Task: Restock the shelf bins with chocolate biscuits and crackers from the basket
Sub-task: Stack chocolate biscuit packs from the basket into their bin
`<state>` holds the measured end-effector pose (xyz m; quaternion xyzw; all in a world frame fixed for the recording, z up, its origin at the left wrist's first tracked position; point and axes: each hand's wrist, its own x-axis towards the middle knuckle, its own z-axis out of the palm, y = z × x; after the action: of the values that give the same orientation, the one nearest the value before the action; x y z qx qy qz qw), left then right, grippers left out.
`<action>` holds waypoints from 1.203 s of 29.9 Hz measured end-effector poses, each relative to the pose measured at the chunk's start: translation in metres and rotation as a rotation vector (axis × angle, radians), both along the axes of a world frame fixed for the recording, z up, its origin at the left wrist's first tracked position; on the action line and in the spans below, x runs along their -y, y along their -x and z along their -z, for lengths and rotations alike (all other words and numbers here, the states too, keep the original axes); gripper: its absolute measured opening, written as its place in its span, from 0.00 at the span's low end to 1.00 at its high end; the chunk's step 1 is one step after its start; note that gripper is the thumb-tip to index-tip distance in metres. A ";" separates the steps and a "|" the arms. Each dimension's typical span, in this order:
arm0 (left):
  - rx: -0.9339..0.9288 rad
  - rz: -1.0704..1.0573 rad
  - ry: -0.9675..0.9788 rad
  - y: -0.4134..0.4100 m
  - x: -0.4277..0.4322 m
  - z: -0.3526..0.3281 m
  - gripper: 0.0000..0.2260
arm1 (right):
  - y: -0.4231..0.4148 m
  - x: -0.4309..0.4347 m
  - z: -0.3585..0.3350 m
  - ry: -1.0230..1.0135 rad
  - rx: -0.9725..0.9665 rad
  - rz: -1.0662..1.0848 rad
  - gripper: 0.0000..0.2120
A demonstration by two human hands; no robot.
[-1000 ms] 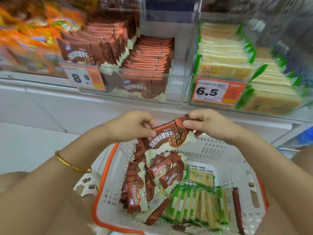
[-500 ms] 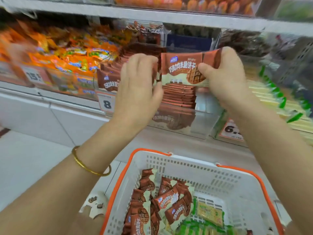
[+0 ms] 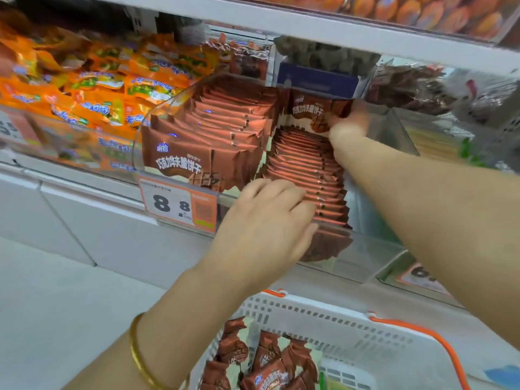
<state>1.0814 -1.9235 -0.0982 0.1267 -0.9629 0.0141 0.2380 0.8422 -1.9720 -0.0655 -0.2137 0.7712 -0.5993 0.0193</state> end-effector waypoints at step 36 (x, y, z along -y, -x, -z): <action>-0.109 0.071 -0.022 -0.012 -0.002 -0.002 0.16 | -0.069 -0.042 -0.025 0.063 0.089 0.146 0.18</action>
<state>1.0930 -1.9218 -0.0965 0.0954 -0.9525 -0.0117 0.2889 0.9112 -1.9301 -0.0407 -0.1305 0.7637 -0.6322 0.0030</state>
